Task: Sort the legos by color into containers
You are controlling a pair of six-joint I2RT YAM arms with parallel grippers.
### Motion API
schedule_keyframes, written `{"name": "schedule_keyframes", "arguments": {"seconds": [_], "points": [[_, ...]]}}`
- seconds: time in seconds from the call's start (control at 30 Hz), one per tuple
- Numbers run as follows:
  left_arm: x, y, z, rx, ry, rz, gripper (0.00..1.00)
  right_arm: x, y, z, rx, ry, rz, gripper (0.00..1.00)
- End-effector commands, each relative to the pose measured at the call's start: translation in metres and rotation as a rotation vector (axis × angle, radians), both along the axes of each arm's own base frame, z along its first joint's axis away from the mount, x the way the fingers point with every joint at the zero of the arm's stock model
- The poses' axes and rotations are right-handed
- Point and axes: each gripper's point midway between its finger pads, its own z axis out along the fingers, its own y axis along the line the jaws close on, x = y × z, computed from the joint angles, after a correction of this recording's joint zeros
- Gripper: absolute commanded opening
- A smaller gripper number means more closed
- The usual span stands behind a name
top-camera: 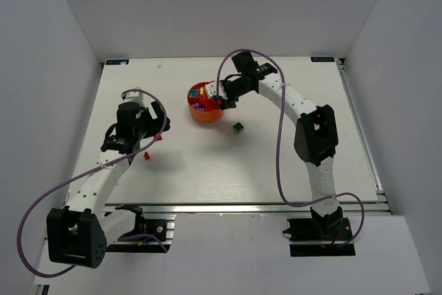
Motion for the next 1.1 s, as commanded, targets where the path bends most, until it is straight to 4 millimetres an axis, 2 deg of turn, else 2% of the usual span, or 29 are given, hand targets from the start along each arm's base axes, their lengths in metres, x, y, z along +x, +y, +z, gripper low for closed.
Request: {"name": "schedule_keyframes", "arguments": {"seconds": [0.0, 0.03, 0.13, 0.27, 0.33, 0.37, 0.4, 0.43, 0.47, 0.5, 0.53, 0.57, 0.6, 0.63, 0.67, 0.7, 0.73, 0.77, 0.8, 0.83, 0.87, 0.9, 0.97, 1.07], "points": [[0.006, -0.002, 0.017, -0.007, -0.042, -0.009, 0.98, 0.001, 0.0, 0.01, 0.03, -0.019, 0.005, 0.63], [0.006, -0.002, 0.017, -0.005, -0.042, -0.01, 0.98, 0.0, 0.001, 0.011, 0.031, -0.021, 0.004, 0.71], [0.006, -0.003, 0.016, -0.006, -0.036, -0.01, 0.98, 0.0, 0.001, 0.015, 0.042, -0.023, -0.004, 0.74], [0.006, -0.002, 0.012, 0.0, -0.023, -0.009, 0.98, -0.004, 0.002, 0.029, 0.072, -0.016, -0.007, 0.74], [0.006, -0.003, 0.01, 0.005, -0.016, -0.008, 0.97, -0.009, 0.002, 0.046, 0.111, 0.0, -0.018, 0.72], [0.005, -0.003, 0.008, 0.004, -0.005, -0.003, 0.88, -0.013, 0.003, 0.054, 0.127, 0.017, -0.031, 0.7], [0.005, -0.002, 0.007, 0.002, -0.002, 0.002, 0.77, -0.009, 0.006, 0.068, 0.171, 0.001, -0.049, 0.64], [0.005, -0.003, 0.004, 0.005, 0.005, 0.013, 0.64, -0.021, 0.002, 0.082, 0.21, 0.109, -0.127, 0.58], [0.002, 0.0, 0.0, 0.003, 0.027, 0.033, 0.51, -0.022, 0.001, 0.092, 0.25, 0.163, -0.186, 0.47], [0.001, 0.001, -0.006, -0.013, 0.052, 0.046, 0.28, -0.019, -0.005, 0.102, 0.298, 0.225, -0.272, 0.05], [-0.002, 0.001, -0.009, -0.031, 0.073, 0.049, 0.23, -0.018, -0.016, 0.113, 0.391, 0.383, -0.478, 0.0], [-0.007, 0.005, -0.016, -0.021, 0.111, 0.067, 0.22, -0.016, -0.024, 0.112, 0.43, 0.469, -0.601, 0.0], [-0.01, 0.007, -0.021, -0.019, 0.136, 0.082, 0.24, -0.015, -0.037, 0.107, 0.448, 0.559, -0.716, 0.0], [-0.013, 0.009, -0.025, -0.011, 0.159, 0.098, 0.28, -0.021, -0.052, 0.115, 0.479, 0.606, -0.781, 0.0], [-0.017, 0.018, -0.03, 0.018, 0.194, 0.137, 0.37, -0.032, -0.064, 0.094, 0.453, 0.706, -0.821, 0.0], [-0.02, 0.022, -0.031, 0.025, 0.214, 0.168, 0.64, -0.041, -0.068, 0.09, 0.444, 0.765, -0.825, 0.0], [-0.022, 0.026, -0.037, 0.038, 0.245, 0.192, 0.77, -0.052, -0.077, 0.095, 0.449, 0.816, -0.806, 0.0], [-0.026, 0.034, -0.04, 0.06, 0.281, 0.246, 0.87, -0.074, -0.085, 0.088, 0.417, 0.92, -0.756, 0.42], [-0.028, 0.038, -0.039, 0.064, 0.291, 0.273, 0.87, -0.076, -0.092, 0.084, 0.417, 0.943, -0.781, 0.6], [-0.03, 0.04, -0.043, 0.069, 0.313, 0.296, 0.89, -0.091, -0.095, 0.087, 0.408, 0.993, -0.719, 0.72], [-0.036, 0.047, -0.047, 0.078, 0.347, 0.353, 0.89, -0.091, -0.111, 0.08, 0.428, 1.021, -0.74, 0.81], [-0.036, 0.05, -0.046, 0.082, 0.356, 0.374, 0.89, -0.096, -0.117, 0.092, 0.464, 0.988, -0.723, 0.89], [-0.044, 0.053, -0.055, 0.09, 0.408, 0.417, 0.89, -0.092, -0.138, 0.088, 0.491, 0.957, -0.765, 0.89], [-0.049, 0.053, -0.072, 0.096, 0.467, 0.434, 0.85, -0.09, -0.162, 0.095, 0.544, 0.948, -0.794, 0.64]]}}
